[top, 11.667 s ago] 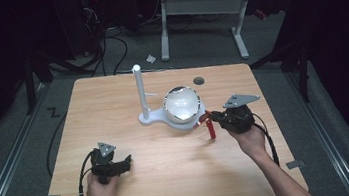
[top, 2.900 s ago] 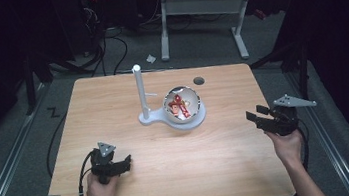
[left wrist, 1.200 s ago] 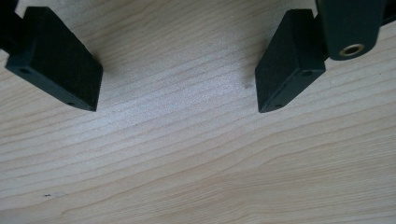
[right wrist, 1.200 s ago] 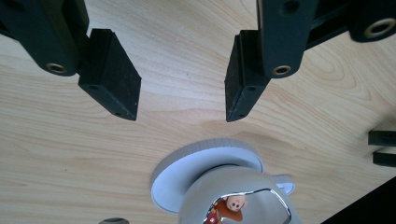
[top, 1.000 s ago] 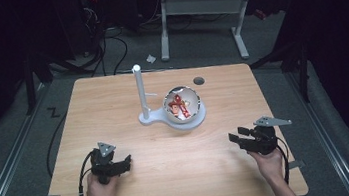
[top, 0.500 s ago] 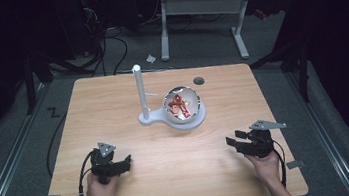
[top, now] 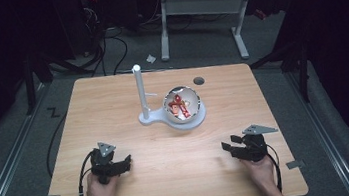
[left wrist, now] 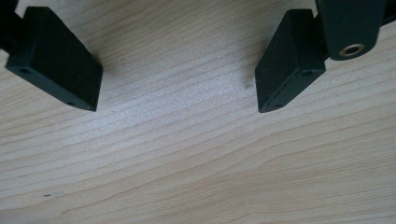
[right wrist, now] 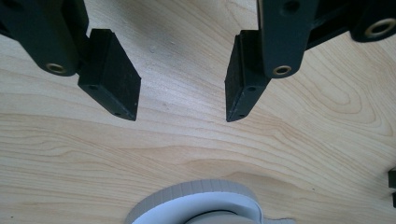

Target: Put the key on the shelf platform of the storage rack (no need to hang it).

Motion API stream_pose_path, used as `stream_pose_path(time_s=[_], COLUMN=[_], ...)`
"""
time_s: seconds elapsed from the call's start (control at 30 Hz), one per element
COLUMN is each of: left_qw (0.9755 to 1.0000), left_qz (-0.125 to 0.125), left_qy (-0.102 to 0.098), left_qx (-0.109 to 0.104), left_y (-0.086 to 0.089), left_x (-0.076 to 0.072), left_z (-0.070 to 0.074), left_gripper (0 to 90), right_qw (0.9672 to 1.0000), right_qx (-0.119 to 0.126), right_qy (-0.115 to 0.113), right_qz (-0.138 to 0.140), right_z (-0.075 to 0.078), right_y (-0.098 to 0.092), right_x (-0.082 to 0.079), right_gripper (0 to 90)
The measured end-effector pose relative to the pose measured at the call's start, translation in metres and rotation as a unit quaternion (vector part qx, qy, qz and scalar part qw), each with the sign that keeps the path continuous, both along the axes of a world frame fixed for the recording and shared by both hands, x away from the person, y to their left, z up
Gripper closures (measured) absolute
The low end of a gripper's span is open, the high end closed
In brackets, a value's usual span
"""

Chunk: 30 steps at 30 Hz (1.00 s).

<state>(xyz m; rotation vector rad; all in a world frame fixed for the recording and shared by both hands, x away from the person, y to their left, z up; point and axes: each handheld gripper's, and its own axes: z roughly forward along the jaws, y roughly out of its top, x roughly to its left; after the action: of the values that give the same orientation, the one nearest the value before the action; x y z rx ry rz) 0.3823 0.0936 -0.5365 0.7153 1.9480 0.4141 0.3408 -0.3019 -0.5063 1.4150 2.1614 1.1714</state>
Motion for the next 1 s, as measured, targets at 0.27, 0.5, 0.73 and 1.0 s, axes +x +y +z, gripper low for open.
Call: stream_pose_path(time_s=[0.27,0.5,0.73,1.0], left_qw=[1.0,1.0,1.0,1.0], left_qz=[0.0,0.0,0.001,0.0], left_qy=[0.0,0.0,0.0,0.0], left_qx=[0.0,0.0,-0.001,0.0], left_y=[0.0,0.0,0.0,0.0], left_x=[0.0,0.0,0.0,0.0], left_z=[0.0,0.0,0.0,0.0], left_gripper=[15.4,15.4,15.3,15.3], right_qw=[0.9999,0.9998,0.9992,0.9977], right_qx=[-0.011,-0.021,-0.039,-0.068], right_qy=[0.004,0.004,-0.001,-0.004], right_qz=[0.001,0.002,0.0,0.003], right_z=[-0.006,-0.01,-0.012,-0.018], right_y=[0.005,0.009,0.012,0.019], right_x=[0.0,0.0,0.001,0.002], right_gripper=[45.7,45.6,44.3,42.4])
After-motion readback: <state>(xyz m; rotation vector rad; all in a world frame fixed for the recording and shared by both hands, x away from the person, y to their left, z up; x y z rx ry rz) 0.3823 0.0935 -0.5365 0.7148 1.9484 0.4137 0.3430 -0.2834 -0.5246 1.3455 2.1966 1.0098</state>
